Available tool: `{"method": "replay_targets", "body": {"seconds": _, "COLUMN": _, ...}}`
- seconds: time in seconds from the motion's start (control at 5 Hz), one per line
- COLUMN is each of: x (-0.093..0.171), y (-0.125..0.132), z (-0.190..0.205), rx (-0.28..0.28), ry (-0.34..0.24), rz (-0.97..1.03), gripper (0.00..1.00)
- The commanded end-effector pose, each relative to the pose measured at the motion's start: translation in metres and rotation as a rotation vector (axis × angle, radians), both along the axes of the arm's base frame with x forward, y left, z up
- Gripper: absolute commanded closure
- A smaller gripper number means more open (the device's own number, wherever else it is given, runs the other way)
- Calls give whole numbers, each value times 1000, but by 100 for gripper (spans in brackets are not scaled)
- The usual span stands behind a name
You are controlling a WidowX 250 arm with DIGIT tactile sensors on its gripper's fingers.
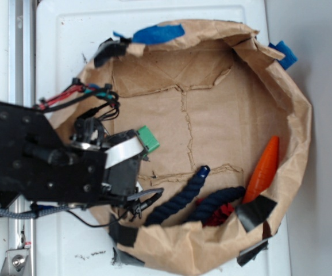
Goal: Grab the green block.
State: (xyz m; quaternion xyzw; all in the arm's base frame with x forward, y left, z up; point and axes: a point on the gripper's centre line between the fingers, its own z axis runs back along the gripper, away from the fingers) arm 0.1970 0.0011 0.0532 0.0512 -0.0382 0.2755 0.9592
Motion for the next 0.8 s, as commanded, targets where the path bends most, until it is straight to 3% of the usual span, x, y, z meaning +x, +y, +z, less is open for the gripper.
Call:
{"method": "replay_targets", "body": {"seconds": 0.0, "x": 26, "y": 22, "z": 101, "rx": 27, "ry": 1, "rz": -53, "gripper": 100}}
{"method": "replay_targets", "body": {"seconds": 0.2, "x": 28, "y": 31, "z": 121, "rx": 19, "ry": 5, "rz": -52, "gripper": 100}}
{"method": "replay_targets", "body": {"seconds": 0.6, "x": 31, "y": 42, "z": 124, "rx": 25, "ry": -45, "rz": -34, "gripper": 100}}
